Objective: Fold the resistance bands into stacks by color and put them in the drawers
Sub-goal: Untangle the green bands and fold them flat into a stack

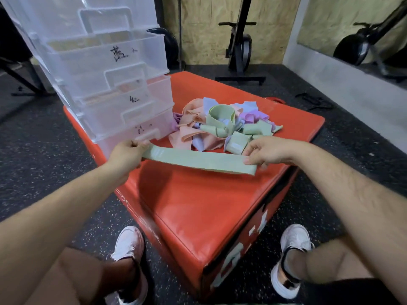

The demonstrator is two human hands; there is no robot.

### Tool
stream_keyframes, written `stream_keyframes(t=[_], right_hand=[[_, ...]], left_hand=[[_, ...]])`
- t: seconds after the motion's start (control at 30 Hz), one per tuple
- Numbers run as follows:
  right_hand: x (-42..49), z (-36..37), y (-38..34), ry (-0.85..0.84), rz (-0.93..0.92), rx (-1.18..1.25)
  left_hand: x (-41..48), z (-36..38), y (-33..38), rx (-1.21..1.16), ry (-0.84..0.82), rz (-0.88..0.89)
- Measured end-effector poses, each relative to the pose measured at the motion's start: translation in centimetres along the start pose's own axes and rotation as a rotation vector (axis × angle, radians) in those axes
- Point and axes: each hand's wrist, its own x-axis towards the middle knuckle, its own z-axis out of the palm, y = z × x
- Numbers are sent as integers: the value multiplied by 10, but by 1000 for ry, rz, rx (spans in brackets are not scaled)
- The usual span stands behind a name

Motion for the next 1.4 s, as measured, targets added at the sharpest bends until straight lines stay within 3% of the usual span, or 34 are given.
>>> stream_keyframes(t=[0.3,0.47,0.8,1.0,1.17,1.4], right_hand=[[12,33,33,306,93,-91],[8,32,34,282,87,27],[6,34,35,300,-11,-177],[10,35,34,324,-24,-276],[25,22,18,450,-82,-381],[58,2,-7,666,-156,-400]], left_hand=[[-10,10,-24,313,-106,-56],[-6,10,-24,434,-98,-24],[-12,14,-36,576,-121,247],[-8,16,-34,715,-148,294],[-3,42,0,686,-102,373],[8,114,67,544,-231,589]])
